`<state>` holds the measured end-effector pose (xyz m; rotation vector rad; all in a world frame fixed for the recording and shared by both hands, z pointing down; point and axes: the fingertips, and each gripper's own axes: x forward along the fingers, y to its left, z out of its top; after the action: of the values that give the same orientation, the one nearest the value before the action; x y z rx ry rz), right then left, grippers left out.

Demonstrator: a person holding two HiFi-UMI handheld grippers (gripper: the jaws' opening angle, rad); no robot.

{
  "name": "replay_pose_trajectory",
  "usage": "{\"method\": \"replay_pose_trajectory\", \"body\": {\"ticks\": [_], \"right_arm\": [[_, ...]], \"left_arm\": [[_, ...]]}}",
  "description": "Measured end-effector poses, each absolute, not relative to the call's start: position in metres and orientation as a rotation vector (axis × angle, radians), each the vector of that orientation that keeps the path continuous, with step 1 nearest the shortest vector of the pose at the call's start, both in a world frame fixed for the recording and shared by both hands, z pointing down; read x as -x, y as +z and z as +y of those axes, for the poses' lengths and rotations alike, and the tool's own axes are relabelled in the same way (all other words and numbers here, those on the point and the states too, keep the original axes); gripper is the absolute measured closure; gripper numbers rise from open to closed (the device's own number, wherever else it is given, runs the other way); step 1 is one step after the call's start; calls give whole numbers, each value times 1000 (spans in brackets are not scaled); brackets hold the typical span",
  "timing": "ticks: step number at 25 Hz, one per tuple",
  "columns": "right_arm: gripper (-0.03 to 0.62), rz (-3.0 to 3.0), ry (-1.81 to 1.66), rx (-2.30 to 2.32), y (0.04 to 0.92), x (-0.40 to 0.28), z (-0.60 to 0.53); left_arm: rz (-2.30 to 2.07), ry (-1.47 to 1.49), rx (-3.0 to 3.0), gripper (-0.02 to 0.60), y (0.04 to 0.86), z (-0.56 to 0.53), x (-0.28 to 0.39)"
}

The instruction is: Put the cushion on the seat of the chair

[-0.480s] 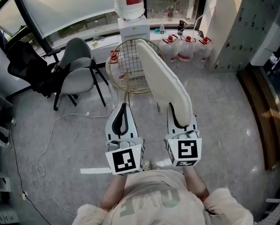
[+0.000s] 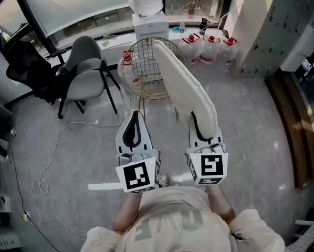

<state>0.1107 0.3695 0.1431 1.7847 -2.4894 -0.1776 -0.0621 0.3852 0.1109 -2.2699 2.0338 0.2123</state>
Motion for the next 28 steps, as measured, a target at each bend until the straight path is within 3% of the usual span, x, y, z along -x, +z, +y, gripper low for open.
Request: {"method": "replay_pose_trajectory", "body": {"ticks": [19,28], "right_arm": [[545,-2382,-125,-1875,165,-97,338],[545,-2458,-149,-1829,176,-92,248]], "left_arm": [[2107,235,2271,568,135,346,127],[2093,203,2225,568,143,272,119]]}}
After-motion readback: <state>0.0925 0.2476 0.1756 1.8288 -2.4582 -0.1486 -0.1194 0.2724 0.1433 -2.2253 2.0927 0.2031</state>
